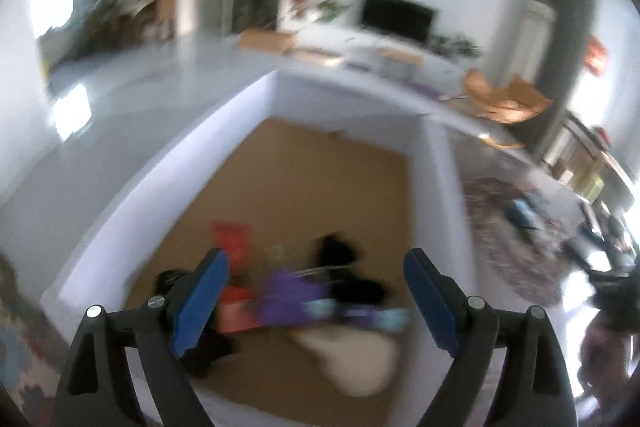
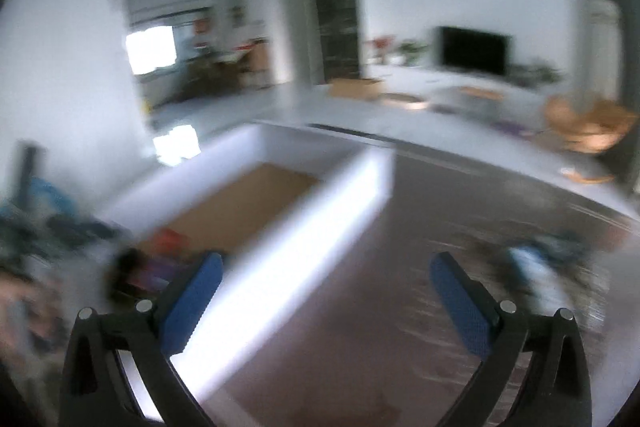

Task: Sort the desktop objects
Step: 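Withdraw both tools from the bin back over the table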

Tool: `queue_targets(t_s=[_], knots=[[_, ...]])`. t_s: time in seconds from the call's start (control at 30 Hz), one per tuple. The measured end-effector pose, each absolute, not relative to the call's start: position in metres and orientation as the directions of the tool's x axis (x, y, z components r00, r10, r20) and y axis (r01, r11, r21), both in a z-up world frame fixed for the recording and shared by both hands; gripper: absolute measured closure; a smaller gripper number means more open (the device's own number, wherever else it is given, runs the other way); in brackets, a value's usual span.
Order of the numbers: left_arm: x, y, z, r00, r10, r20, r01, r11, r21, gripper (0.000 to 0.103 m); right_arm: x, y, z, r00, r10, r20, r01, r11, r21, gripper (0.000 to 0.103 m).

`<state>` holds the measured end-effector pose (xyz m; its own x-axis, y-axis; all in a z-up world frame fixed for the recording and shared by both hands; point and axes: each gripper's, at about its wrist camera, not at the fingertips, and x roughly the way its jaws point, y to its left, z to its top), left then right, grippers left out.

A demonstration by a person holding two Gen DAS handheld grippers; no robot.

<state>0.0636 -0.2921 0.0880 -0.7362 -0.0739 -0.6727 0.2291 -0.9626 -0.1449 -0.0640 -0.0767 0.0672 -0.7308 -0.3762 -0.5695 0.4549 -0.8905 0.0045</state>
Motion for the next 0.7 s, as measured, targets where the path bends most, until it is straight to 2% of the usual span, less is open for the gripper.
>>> queue_targets(t_s=[0.07, 0.2, 0.27, 0.4, 0.5, 0.57, 0.7], knots=[[0.066, -0.257, 0.105, -0.772, -0.008, -0.635, 0.128, -0.982, -0.142, 0.014, -0.073, -0.027, 0.031, -0.727, -0.246, -0.641, 0.351, -0.935, -0.040, 0.000], [0.066, -0.183, 0.128, -0.791, 0.152, -0.593, -0.076, -0.986, -0.151, 0.011, -0.080, 0.058, -0.019, -0.676, -0.073, -0.733, 0.194, -0.977, -0.082, 0.000], [0.064, -0.145, 0.134, -0.773, 0.225, -0.593, -0.165, -0.974, -0.154, 0.000, -0.081, 0.098, -0.034, -0.650, -0.011, -0.760, 0.112, -0.990, -0.081, 0.000], [0.049, -0.076, 0.119, -0.700, 0.328, -0.635, -0.295, -0.942, -0.161, 0.000, -0.076, 0.147, -0.041, -0.634, 0.044, -0.772, 0.012, -0.998, -0.067, 0.000], [0.025, -0.034, 0.079, -0.660, 0.320, -0.680, -0.332, -0.936, -0.118, 0.000, -0.085, 0.152, -0.044, -0.611, 0.037, -0.791, -0.007, -0.999, -0.041, 0.000], [0.008, -0.017, 0.047, -0.633, 0.276, -0.724, -0.327, -0.942, -0.074, 0.000, -0.085, 0.150, -0.046, -0.590, 0.048, -0.806, 0.002, -0.998, -0.061, 0.000], [-0.030, 0.005, -0.002, -0.600, 0.191, -0.777, -0.288, -0.958, -0.013, 0.000, -0.082, 0.161, -0.046, -0.583, 0.006, -0.813, 0.000, -1.000, -0.008, 0.000]])
